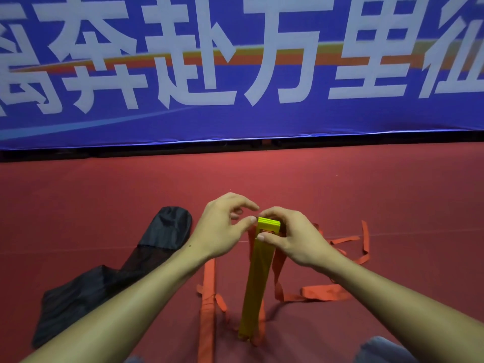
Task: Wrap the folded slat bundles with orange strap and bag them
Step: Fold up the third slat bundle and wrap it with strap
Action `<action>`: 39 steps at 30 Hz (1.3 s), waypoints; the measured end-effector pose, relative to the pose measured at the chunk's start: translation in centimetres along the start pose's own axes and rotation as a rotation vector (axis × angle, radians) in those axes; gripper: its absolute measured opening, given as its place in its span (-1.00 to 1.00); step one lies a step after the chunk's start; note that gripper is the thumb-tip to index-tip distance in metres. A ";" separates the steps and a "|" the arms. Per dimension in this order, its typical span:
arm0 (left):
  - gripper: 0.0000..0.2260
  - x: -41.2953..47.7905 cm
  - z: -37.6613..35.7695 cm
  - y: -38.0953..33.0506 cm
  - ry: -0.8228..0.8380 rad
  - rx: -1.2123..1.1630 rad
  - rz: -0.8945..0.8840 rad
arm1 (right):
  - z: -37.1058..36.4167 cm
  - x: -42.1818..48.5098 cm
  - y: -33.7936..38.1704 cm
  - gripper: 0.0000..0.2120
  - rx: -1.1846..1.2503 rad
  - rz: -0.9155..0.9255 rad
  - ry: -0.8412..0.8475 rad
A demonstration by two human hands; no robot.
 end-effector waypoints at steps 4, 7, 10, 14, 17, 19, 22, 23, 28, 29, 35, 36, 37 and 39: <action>-0.72 0.0 -1.2 0.9 0.144 -0.129 0.076 | 0.4 0.0 -0.6 -0.77 0.006 -0.041 -0.035; -0.77 0.0 -1.4 0.8 0.174 -0.157 0.073 | 1.0 0.0 -0.5 -0.81 -0.067 -0.038 -0.045; -0.85 0.1 -1.5 1.3 0.192 -0.161 0.111 | 1.3 0.0 -0.5 -0.76 -0.167 -0.042 -0.052; -0.87 0.0 -1.5 1.7 0.193 -0.214 0.134 | 1.4 0.0 -0.4 -0.63 -0.282 -0.080 -0.081; -0.84 -0.1 -1.4 2.0 0.184 -0.273 0.180 | 1.8 0.1 -0.3 -0.61 -0.304 -0.099 -0.107; -0.75 -0.2 -1.7 1.9 0.247 -0.325 0.197 | 1.5 0.2 0.0 -0.67 -0.215 -0.068 -0.079; -0.62 -0.5 -2.1 1.7 0.369 -0.374 0.195 | 1.0 0.1 0.3 -0.82 -0.091 -0.029 -0.028; -0.60 -0.5 -2.2 1.8 0.392 -0.384 0.198 | 0.8 0.0 0.4 -0.80 -0.078 -0.024 -0.023; -0.55 -0.7 -2.8 2.4 0.435 -0.424 0.241 | 0.8 -0.1 -0.6 -0.65 0.060 -0.088 -0.079; -0.55 -0.6 -2.8 2.5 0.426 -0.428 0.247 | 0.8 -0.1 -0.6 -0.67 0.063 -0.084 -0.086; -0.56 -0.3 -2.0 2.1 0.338 -0.244 0.162 | 0.7 -0.1 -0.7 -0.78 0.063 -0.075 -0.103; -0.55 -0.4 -2.1 2.4 0.340 -0.257 0.180 | 0.7 -0.1 -0.5 -0.79 0.045 -0.064 -0.103; -0.55 -0.4 -2.1 2.5 0.319 -0.267 0.192 | 0.6 -0.1 -0.4 -0.80 0.035 -0.051 -0.102; -0.59 -0.3 -1.6 2.5 0.218 -0.265 0.182 | 0.4 0.0 0.1 -0.83 0.032 -0.024 -0.100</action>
Point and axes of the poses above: each hand's wrist, its own x-axis towards the middle knuckle, its own z-axis out of the back of the hand, y = z × x, the point moved 10 cm from there along x, towards the middle knuckle, and after that the axes turned 12 degrees about z, right-handed, at the moved point
